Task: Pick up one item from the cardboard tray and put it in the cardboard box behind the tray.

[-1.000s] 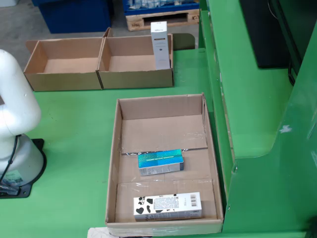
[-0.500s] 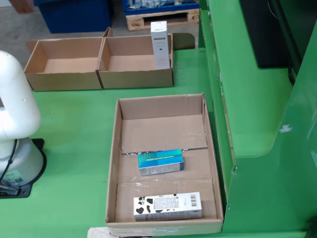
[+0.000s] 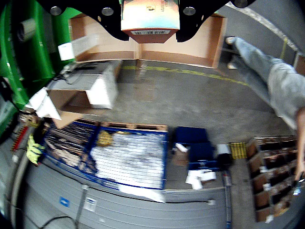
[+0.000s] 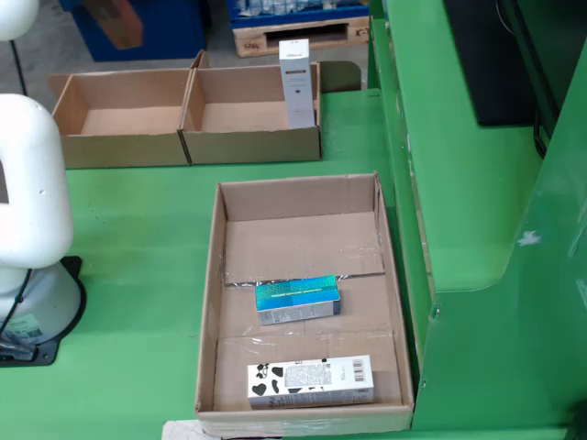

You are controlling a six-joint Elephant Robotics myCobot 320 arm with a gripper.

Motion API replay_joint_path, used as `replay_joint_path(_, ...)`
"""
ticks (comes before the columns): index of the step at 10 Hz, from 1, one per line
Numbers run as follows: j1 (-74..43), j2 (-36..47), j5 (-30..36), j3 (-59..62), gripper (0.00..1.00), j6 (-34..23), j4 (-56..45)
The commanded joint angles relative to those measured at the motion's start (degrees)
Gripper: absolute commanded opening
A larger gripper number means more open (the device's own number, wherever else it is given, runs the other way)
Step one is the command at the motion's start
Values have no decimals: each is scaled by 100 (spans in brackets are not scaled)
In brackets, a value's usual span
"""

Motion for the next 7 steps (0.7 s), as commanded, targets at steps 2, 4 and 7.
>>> replay_joint_path(2,-829,-3110,-3921,105,0,-1413,4350)
replay_joint_path(4,-675,-3621,-4035,105,0,-1121,4382)
replay_joint_path(7,-644,-4122,-4024,105,0,-677,4384)
